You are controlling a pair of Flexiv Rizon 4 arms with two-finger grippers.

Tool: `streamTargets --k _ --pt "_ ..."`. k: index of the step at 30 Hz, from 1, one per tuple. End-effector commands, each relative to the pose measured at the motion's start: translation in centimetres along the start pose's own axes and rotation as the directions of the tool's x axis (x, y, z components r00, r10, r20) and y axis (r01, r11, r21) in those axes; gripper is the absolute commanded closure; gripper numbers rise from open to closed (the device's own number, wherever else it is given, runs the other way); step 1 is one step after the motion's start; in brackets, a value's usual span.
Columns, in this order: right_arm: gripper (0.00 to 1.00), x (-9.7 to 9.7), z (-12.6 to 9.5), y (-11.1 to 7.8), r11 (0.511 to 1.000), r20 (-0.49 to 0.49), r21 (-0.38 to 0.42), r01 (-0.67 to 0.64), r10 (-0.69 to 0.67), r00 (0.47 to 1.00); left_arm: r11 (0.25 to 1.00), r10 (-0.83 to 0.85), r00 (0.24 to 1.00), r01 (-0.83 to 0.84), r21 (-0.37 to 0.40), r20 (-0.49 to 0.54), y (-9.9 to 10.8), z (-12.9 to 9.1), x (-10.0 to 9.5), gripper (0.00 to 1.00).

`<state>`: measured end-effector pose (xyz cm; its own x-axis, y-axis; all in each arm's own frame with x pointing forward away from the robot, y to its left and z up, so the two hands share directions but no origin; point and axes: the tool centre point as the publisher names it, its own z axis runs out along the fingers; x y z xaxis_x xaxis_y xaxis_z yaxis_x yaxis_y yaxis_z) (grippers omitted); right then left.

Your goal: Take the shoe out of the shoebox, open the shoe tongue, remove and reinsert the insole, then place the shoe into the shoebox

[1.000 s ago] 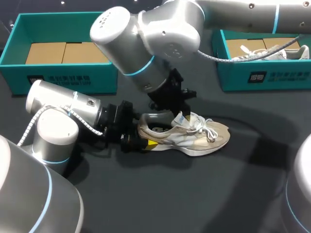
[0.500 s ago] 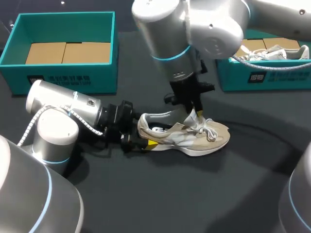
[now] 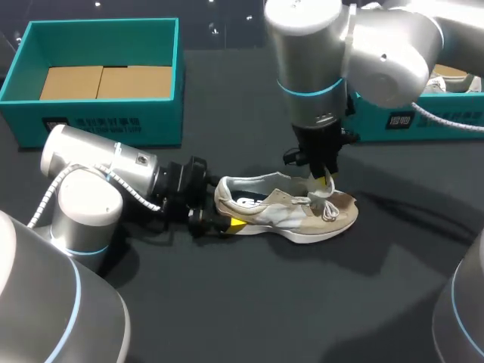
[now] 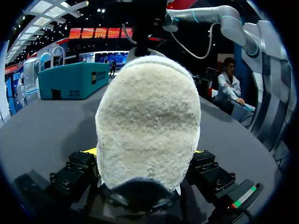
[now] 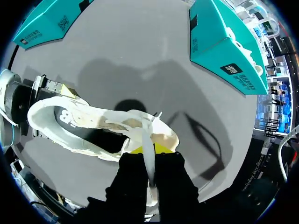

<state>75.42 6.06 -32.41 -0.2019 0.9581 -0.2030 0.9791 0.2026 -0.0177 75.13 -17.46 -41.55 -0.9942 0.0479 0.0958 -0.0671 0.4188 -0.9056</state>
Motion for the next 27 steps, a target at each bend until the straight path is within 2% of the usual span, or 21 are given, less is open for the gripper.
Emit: streamTargets --k 1,6,7,8,13,14,15,16,21,27 --pt "1.0 -1.3 1.8 -0.4 1.0 -0.182 -0.011 -0.006 0.004 0.983 1.0 0.0 1.0 0.0 -0.002 0.0 0.3 0.3 0.1 1.0" --pt "0.98 -2.5 3.3 -0.4 1.0 -0.158 -0.012 -0.029 0.027 0.987 1.0 0.0 1.0 0.0 -0.002 0.0 0.3 0.3 0.1 1.0" --pt "0.84 -2.8 3.6 -0.4 0.999 -0.151 -0.005 -0.049 0.047 0.987 1.0 0.0 1.0 0.0 -0.002 0.0 0.3 0.3 0.1 1.0" --pt "0.76 -3.0 3.8 -0.4 0.998 -0.137 0.002 -0.061 0.06 0.989 1.0 0.0 1.0 0.0 -0.002 0.0 0.3 0.3 0.1 1.0" --pt "0.55 -4.3 4.4 -0.4 0.991 -0.083 0.015 -0.13 0.131 0.988 1.0 0.0 1.0 0.0 -0.002 0.0 0.3 0.3 0.1 1.0" --pt "0.45 -4.6 4.5 -0.4 0.989 -0.072 0.015 -0.144 0.145 0.987 1.0 0.0 1.0 0.0 -0.002 0.0 0.3 0.3 0.1 1.0" --pt "0.25 -4.8 4.5 -0.4 0.988 -0.057 0.017 -0.154 0.155 0.986 1.0 0.0 1.0 0.0 -0.002 0.0 0.3 0.3 0.1 1.0" --pt "0.2 -5.2 4.6 -0.4 0.986 -0.043 0.019 -0.168 0.169 0.985 1.0 0.0 1.0 0.0 -0.002 0.0 0.3 0.3 0.1 1.0" --pt "0.2 -6.3 4.1 -0.3 0.981 0.006 0.02 -0.193 0.193 0.981 1.0 0.0 1.0 0.0 -0.002 0.0 0.3 0.3 0.1 1.0" --pt "0.23 -6.8 0.3 -0.3 0.984 0.037 -0.017 -0.179 0.18 0.983 1.0 0.0 1.0 0.0 -0.002 0.0 0.3 0.3 0.1 1.0"
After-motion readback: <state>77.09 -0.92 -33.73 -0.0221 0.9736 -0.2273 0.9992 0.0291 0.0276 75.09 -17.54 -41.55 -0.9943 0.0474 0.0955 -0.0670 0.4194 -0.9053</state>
